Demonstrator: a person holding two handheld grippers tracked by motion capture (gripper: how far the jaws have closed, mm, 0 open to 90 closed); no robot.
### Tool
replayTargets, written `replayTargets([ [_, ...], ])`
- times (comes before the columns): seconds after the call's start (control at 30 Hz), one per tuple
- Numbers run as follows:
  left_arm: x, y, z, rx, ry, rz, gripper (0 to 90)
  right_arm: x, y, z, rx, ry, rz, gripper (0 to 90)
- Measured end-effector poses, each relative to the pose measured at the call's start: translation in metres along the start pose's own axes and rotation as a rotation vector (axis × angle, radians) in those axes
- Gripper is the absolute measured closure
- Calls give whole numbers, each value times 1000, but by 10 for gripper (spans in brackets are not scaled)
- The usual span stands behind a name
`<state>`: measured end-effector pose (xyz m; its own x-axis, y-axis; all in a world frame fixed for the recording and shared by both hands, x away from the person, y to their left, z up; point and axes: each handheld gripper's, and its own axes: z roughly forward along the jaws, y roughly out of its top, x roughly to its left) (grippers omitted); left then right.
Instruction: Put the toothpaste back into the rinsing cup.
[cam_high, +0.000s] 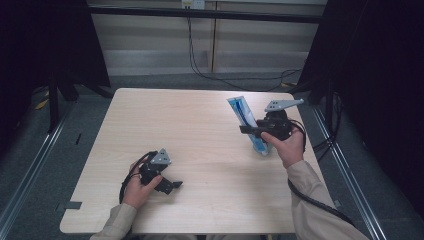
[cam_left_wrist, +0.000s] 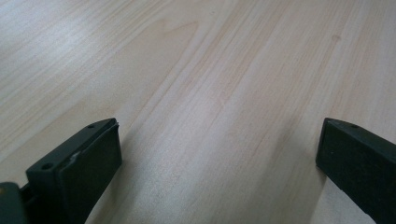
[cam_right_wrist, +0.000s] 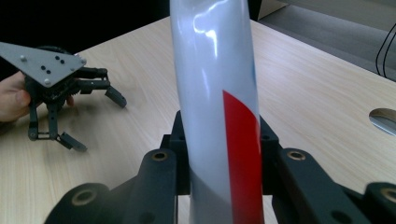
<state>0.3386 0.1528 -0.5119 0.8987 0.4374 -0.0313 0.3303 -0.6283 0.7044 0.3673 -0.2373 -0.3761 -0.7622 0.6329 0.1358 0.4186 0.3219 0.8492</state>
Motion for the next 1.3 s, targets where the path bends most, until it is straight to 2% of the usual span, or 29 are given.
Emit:
replayTargets([
  [0.43, 0, 0, 0, 0, 0, 0, 0, -4, 12, -4, -50, -1, 18, 690],
  [1.0, 0, 0, 0, -3, 0, -4, 0, -14, 27, -7, -87, -57, 27, 690],
  [1.17, 0, 0, 0, -4, 1, -3, 0, -19, 28, -7, -111, -66, 44, 690],
  [1.23, 0, 0, 0, -4, 1, -3, 0, -21, 29, -7, -115, -85, 39, 690],
  [1.3, 0, 0, 0, -4, 1, -3, 0, -23, 29, -8, -120, -93, 56, 690],
])
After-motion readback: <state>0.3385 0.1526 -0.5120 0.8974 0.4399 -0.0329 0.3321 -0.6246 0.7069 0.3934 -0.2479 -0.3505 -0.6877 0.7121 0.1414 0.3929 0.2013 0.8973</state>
